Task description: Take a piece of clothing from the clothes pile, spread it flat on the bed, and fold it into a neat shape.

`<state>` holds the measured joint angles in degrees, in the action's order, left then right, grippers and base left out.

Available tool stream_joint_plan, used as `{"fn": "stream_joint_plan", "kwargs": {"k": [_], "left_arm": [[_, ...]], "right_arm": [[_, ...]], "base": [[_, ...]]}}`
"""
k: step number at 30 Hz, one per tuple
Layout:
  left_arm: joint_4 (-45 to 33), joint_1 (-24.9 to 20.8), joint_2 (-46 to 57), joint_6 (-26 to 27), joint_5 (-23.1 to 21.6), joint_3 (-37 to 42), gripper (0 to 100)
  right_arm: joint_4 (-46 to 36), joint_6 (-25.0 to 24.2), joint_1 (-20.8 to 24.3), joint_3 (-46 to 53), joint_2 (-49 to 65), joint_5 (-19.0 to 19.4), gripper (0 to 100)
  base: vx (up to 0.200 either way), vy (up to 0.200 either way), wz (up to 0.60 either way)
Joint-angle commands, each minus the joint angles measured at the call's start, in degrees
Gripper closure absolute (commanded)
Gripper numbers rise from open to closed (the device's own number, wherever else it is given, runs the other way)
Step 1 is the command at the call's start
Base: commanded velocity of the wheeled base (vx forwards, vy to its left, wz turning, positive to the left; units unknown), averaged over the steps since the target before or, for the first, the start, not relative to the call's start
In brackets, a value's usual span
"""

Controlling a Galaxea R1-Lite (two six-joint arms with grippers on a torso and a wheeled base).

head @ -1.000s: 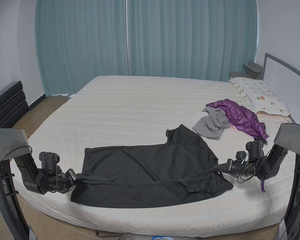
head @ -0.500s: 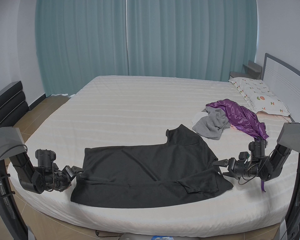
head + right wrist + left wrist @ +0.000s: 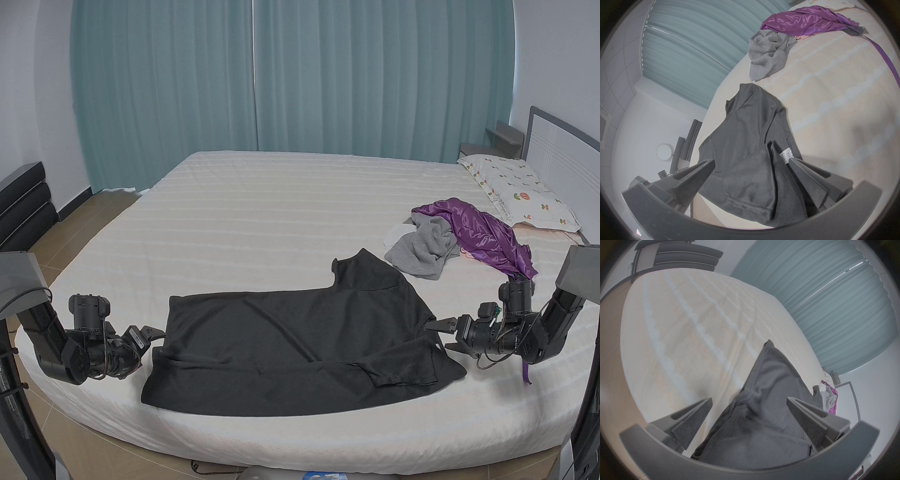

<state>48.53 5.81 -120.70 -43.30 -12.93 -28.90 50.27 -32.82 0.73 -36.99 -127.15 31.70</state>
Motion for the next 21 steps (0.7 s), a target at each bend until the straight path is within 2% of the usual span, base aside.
{"fn": "stream_joint_plan", "kwargs": {"k": [1, 7, 12, 21], "left_arm": [[-0.4, 0.1, 0.2, -0.1, -0.1, -2.8, 0], [-1.2, 0.1, -1.2, -0.7, -0.2, -9.9, 0], [-5.4, 0.0, -8.8, -1.0, -1.0, -24.0, 0], [-10.0, -1.3, -19.8, -1.0, -0.9, -39.9, 0]], "right_arm": [[0.6, -0.1, 0.1, 0.5, 0.1, 0.0, 0], [0.6, -0.7, 0.1, 0.7, -0.1, 0.0, 0], [0.7, -5.8, 0.0, 0.0, -0.1, 0.0, 0], [2.7, -6.3, 0.1, 0.4, -0.9, 0.0, 0]], "base": [[0.000, 0.000, 0.00], [0.000, 0.000, 0.00], [0.000, 0.000, 0.00], [0.000, 0.000, 0.00]]}}
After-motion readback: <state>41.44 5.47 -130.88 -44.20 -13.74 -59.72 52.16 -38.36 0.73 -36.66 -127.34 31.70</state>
